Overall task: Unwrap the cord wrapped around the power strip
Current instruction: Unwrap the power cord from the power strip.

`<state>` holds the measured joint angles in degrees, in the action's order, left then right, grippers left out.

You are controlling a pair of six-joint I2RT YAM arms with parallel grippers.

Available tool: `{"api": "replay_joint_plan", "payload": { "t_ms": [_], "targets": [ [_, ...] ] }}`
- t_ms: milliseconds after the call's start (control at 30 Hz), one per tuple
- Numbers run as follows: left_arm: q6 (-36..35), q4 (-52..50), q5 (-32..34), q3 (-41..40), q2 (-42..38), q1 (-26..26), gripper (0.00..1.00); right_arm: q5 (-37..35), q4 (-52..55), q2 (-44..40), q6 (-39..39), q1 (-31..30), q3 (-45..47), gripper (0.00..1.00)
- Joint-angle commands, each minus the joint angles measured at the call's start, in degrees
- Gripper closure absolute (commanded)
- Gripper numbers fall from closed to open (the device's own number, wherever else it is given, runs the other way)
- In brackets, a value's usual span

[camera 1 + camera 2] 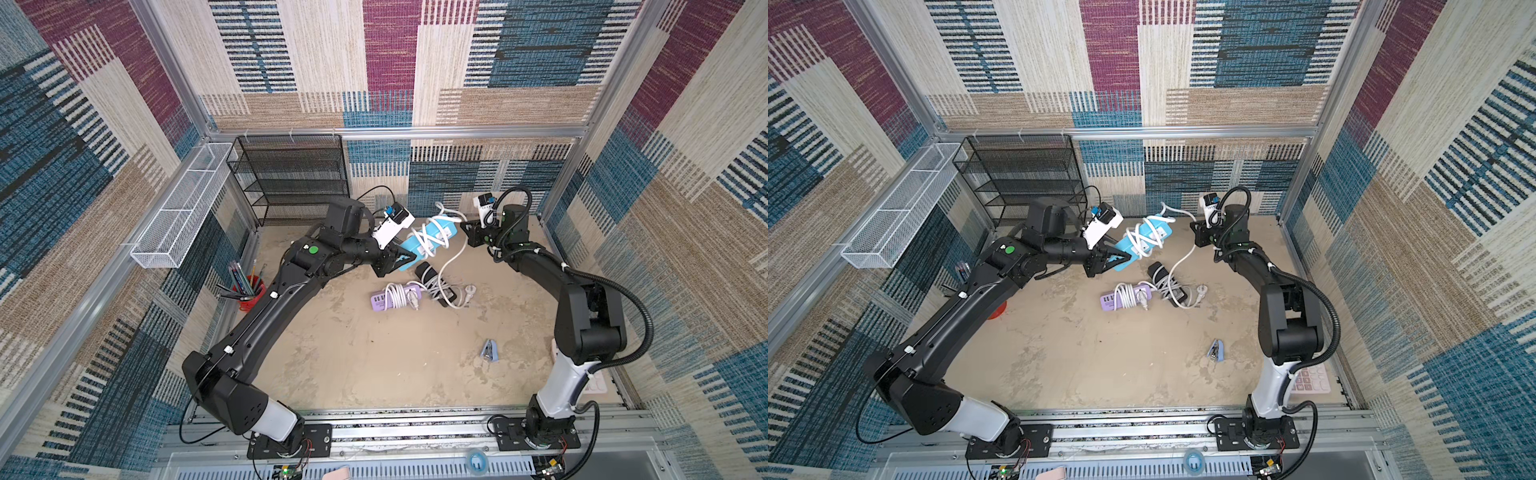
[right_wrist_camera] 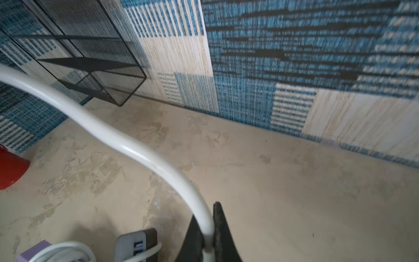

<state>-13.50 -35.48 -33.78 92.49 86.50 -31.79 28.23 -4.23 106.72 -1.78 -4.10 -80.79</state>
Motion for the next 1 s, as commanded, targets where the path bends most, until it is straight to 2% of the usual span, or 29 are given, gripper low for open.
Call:
{"api": "replay_joint_plan", "payload": {
  "t_ms": [0,233,333,500,733,800,867,967],
  "targets": [
    [1.0,0.6,-2.7,-3.2,0.2,-0.7,1.0,1.5,2.1,1.6,0.4,0.0,-6.5,1.0],
    [0.4,-0.1,0.1,-6.0,3.6,-1.3,1.0,0.9,11.0,1.7,-2.1,0.4,-21.7,1.0],
    [0.5,-0.7,4.3,-5.1,5.7,-0.9,1.0,0.9,13.4,-0.6,-2.5,1.1,-24.1,1.0],
    [2.7,-0.2,9.0,-3.4,8.1,1.4,1.0,-2.2,16.4,-7.1,-2.9,4.0,-21.3,1.0],
    [4.5,3.5,17.1,0.3,6.2,5.3,1.0,-7.9,18.0,-15.3,0.7,8.3,-8.2,1.0],
    [4.1,5.2,19.7,1.3,5.4,5.2,1.0,-8.7,22.6,-14.9,1.5,8.2,-10.6,1.0],
    [3.9,6.0,22.2,2.9,5.3,5.2,1.0,-10.6,22.1,-16.4,2.5,8.1,-9.6,1.0],
    [2.7,6.4,24.9,5.0,5.7,5.5,1.0,-9.1,22.7,-17.4,3.3,7.9,-9.2,1.0]
  ]
}}
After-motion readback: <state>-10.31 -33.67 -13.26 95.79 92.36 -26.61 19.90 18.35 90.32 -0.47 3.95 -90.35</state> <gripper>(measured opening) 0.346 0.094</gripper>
